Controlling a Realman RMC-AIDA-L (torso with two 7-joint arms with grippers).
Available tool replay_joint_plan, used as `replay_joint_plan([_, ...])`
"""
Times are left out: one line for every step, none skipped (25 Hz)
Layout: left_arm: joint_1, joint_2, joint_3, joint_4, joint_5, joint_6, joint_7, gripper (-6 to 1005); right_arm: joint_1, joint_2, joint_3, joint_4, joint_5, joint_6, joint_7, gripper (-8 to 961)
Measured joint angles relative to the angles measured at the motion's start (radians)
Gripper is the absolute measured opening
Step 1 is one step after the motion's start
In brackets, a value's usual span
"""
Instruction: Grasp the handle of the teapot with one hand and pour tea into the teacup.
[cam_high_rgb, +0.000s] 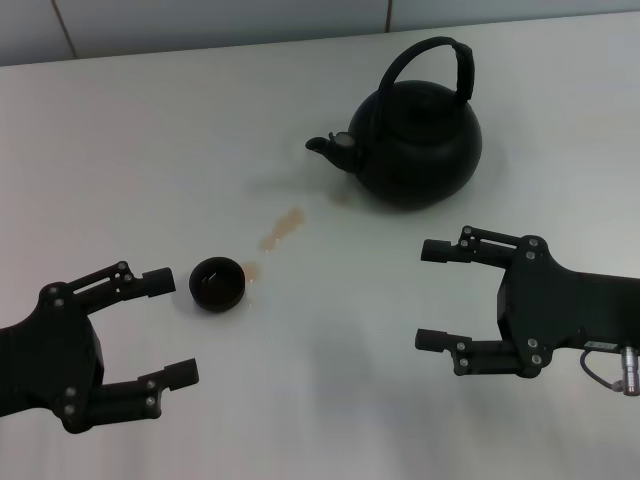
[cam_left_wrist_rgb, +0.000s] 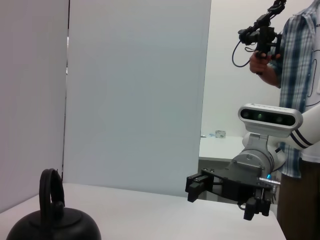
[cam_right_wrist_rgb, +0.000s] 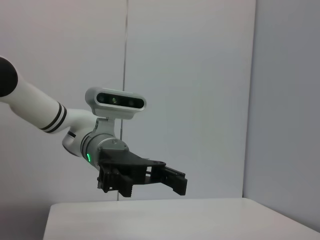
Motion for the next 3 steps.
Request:
replay_joint_plan([0.000,0.000,0.000,0.000,0.000,0.000,0.000,854,0.001,0.001,0.000,0.000,0.000,0.000,0.000,789])
replay_joint_plan([0.000,0.000,0.000,0.000,0.000,0.000,0.000,854,0.001,0.001,0.000,0.000,0.000,0.000,0.000,789])
replay_joint_plan([-0.002,0.000,0.000,0.000,0.000,0.000,0.000,854,0.001,0.002,0.000,0.000,0.001,0.000,0.000,789])
